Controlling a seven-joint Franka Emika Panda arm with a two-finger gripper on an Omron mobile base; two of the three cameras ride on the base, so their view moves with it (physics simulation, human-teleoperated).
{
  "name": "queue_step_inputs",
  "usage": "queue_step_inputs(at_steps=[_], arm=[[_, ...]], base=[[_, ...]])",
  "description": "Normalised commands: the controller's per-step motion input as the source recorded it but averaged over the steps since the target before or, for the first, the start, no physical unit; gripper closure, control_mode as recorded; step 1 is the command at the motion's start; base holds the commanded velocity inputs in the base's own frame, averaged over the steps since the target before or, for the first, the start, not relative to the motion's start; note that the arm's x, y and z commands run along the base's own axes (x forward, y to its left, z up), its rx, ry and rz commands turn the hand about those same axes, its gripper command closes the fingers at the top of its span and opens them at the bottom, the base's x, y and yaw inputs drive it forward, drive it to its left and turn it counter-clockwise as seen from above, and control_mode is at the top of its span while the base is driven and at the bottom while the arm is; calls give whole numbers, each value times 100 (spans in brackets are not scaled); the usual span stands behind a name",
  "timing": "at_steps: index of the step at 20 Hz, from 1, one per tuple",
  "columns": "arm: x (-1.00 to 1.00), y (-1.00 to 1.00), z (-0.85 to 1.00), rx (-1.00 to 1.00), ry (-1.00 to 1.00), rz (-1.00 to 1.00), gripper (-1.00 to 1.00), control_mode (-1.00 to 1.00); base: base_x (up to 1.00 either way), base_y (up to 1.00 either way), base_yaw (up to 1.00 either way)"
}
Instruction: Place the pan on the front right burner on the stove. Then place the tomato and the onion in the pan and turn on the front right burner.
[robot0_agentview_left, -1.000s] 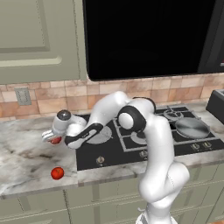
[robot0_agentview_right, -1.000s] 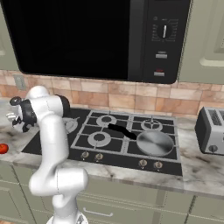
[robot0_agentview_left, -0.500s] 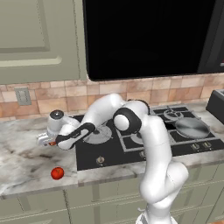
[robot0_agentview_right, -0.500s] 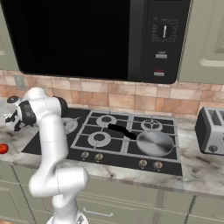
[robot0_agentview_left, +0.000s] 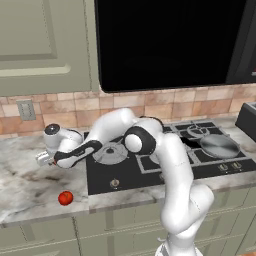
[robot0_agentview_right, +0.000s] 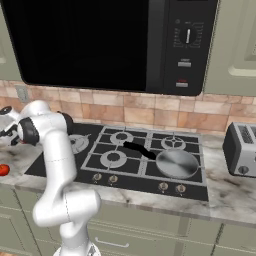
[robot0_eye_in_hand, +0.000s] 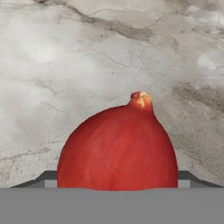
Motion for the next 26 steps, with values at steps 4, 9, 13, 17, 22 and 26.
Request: queue_step_inputs(at_steps=[4,9,13,17,22,26], arm=[[-22,0,-16,-12,-7,-4,100,-100],[-41,0,17,-2,-22,-1,100,-100],[-56,0,60,0,-31,0,100,-100],[-61,0,69,0,-32,0,100,-100],[-77,-6,62,0,-26,-3,100,-100],[-72,-13,69,1,-21,-8,100,-100]], base=[[0,0,0],[0,0,0],[0,0,0],[0,0,0],[0,0,0],[0,0,0]])
